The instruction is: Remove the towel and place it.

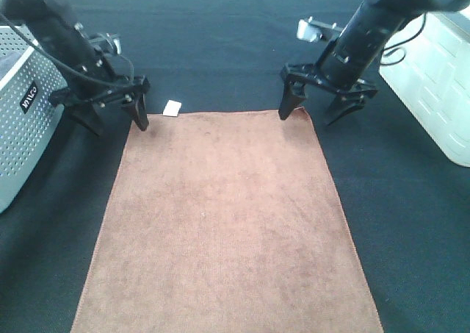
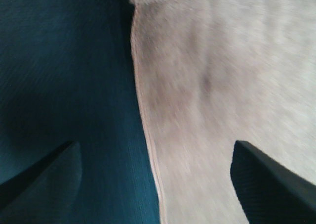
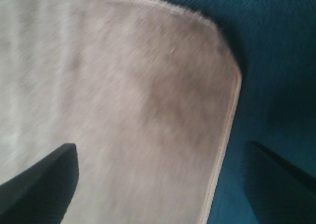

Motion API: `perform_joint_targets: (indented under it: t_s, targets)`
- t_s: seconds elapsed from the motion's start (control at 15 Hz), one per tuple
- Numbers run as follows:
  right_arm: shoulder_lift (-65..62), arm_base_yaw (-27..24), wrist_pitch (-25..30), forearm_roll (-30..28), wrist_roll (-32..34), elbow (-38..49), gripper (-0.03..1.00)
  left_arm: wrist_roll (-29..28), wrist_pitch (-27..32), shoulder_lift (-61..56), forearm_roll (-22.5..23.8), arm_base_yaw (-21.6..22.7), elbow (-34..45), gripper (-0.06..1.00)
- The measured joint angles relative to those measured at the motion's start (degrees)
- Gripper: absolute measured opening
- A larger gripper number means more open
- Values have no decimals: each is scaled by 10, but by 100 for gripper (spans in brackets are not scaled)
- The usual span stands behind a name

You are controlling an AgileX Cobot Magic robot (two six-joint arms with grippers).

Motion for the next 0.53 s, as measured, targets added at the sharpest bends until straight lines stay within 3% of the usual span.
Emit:
perform_joint_targets:
  t_s: [0.53]
  targets:
    - [52, 0, -76, -32, 6, -26, 82, 6, -6, 29, 0, 0, -12, 76]
